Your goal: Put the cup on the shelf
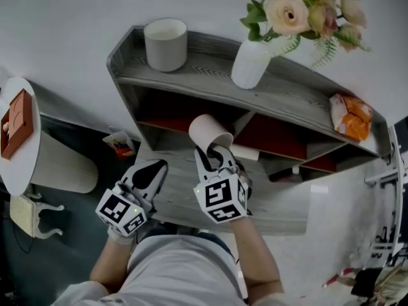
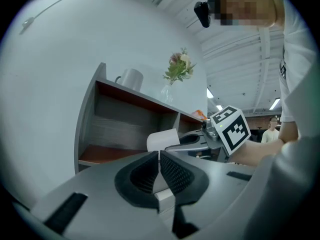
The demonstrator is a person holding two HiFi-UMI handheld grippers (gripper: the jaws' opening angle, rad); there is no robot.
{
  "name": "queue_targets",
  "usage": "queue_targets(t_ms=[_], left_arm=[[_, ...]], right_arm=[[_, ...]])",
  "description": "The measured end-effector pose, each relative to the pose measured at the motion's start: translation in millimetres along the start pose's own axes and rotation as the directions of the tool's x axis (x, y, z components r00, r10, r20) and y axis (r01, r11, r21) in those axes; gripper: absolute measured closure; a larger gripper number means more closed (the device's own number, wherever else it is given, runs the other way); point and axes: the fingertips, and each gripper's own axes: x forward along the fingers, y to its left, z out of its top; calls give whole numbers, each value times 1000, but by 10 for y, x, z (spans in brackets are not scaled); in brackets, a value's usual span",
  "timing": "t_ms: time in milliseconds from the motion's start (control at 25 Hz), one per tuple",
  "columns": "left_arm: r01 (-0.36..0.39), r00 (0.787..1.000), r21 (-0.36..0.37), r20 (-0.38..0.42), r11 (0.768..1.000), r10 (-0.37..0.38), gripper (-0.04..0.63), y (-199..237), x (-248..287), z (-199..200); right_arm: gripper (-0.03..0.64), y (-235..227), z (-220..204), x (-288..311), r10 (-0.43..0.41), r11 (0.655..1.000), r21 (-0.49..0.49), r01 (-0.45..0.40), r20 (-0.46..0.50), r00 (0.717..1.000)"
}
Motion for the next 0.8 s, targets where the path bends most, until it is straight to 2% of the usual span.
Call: queue_targets(t_ms=[320, 520, 800], left_arm=[[23, 1000, -19, 16, 1000, -22, 577, 233, -9, 29], [29, 999, -33, 23, 999, -28, 577, 337, -16, 22], [28, 999, -45, 34, 999, -26, 577, 442, -25, 34]], right_arm=[[575, -116, -69, 290, -35, 998, -51, 28, -139, 990], [566, -213, -53, 394, -78, 995, -74, 66, -168, 983], [531, -368, 71, 546, -171, 973, -186, 139, -172, 970]])
